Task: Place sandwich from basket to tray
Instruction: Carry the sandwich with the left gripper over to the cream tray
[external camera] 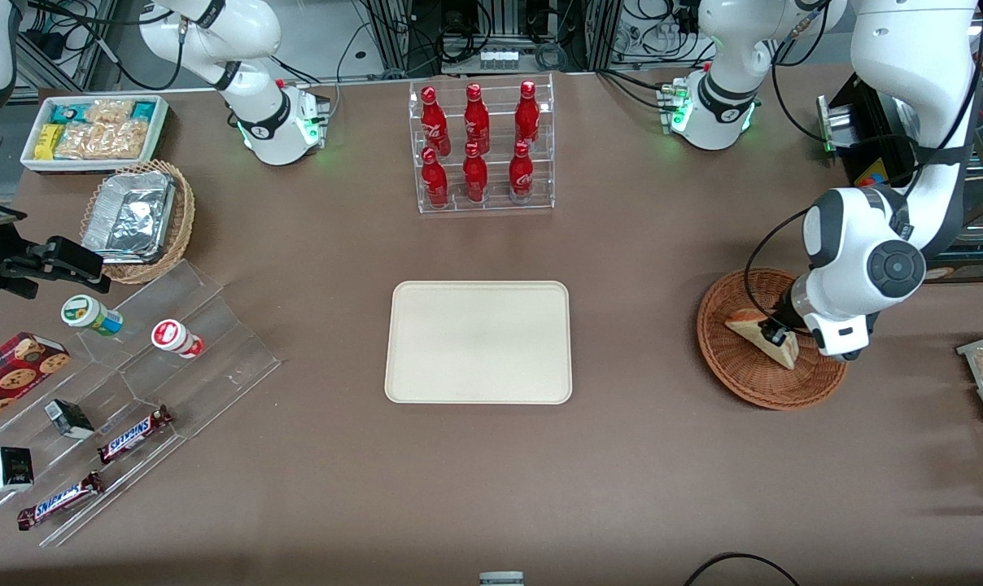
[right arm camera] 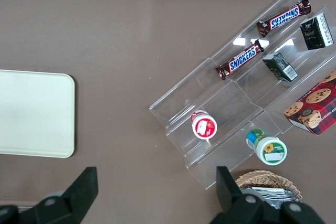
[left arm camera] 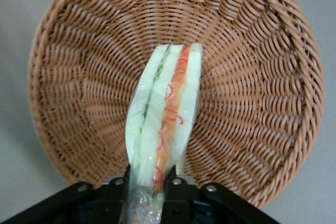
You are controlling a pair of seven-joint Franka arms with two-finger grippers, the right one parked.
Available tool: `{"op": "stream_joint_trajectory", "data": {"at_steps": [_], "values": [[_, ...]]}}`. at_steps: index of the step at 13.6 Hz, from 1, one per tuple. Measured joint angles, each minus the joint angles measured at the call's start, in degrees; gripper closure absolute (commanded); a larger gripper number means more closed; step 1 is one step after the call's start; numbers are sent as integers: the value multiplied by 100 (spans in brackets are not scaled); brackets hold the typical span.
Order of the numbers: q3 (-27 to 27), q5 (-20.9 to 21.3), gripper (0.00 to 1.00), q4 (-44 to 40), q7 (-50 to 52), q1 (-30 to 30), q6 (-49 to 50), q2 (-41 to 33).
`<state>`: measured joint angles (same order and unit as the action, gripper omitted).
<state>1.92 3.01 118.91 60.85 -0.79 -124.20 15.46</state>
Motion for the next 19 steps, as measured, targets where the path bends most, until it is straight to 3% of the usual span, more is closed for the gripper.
{"op": "stream_joint_trajectory", "data": {"at_steps": [5, 10, 14, 19], "values": [[39, 407, 93, -522, 55, -693, 1226, -239], [88, 466, 93, -1091, 112, -1778, 1899, -454], [119, 459, 93, -1569, 77, -2596, 1793, -290], [133, 383, 93, -2012, 78, -3564, 789, 687]]}}
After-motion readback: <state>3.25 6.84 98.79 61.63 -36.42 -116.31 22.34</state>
